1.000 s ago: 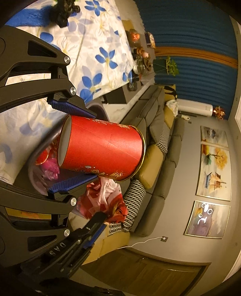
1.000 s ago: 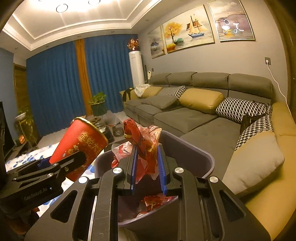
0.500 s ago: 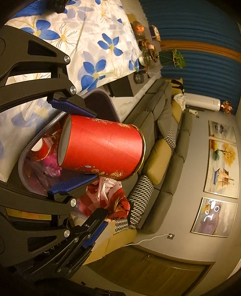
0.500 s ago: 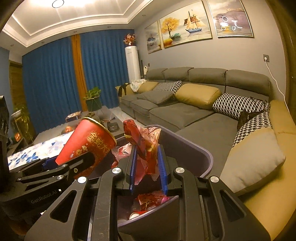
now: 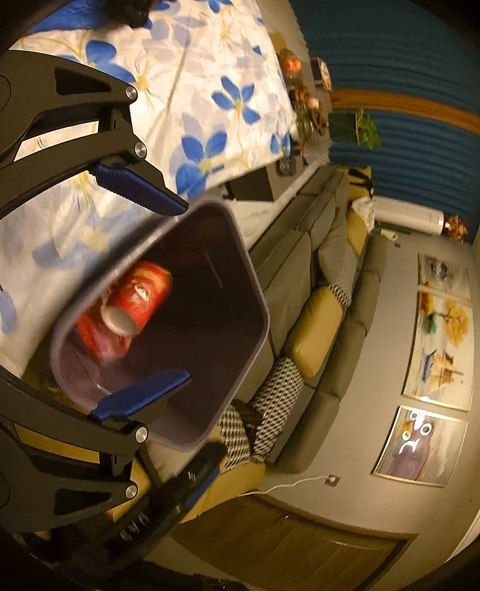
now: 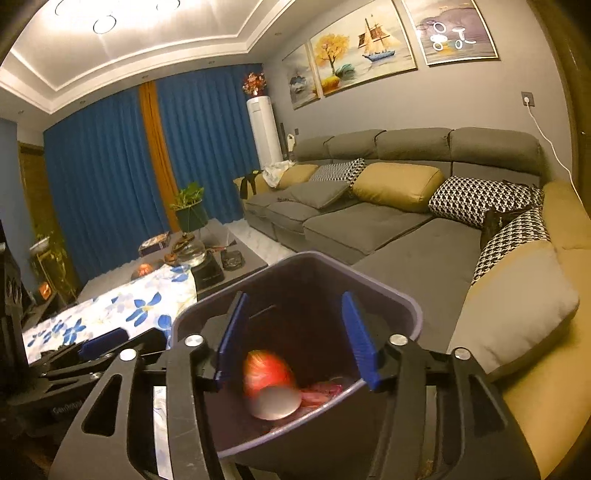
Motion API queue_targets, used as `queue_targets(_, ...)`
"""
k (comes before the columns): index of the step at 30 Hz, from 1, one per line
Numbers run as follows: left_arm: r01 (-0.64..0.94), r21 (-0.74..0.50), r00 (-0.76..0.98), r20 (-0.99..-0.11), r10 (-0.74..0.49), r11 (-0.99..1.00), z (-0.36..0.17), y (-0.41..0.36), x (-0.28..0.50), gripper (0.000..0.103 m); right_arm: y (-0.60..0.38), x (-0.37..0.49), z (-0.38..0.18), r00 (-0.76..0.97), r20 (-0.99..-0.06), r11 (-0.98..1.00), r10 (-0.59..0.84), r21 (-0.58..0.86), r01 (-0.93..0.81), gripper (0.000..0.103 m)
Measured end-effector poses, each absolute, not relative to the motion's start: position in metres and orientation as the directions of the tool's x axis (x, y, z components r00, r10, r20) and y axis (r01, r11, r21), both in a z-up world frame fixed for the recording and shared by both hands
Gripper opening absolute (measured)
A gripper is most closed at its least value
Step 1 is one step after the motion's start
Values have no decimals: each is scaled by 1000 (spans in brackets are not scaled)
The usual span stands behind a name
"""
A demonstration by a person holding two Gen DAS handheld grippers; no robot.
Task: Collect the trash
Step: 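Move both grippers back over the remaining cups on the bed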
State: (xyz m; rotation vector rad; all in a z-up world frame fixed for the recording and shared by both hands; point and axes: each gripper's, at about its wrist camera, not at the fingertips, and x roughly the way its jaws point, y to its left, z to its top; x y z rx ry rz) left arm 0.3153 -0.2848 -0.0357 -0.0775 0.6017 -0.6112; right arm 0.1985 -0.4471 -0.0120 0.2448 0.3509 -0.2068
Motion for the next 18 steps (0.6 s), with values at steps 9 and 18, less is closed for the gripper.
queue_targets(9, 337, -189, 801, -457, -386, 922, -27, -206, 269, 93, -416, 148, 2, 947, -281, 967, -157, 150, 205, 89)
queue_targets(18, 111, -107, 893, -426, -147, 988, -22, -108, 203, 94, -350, 129, -3, 951, -308, 985, 23, 170, 31, 90)
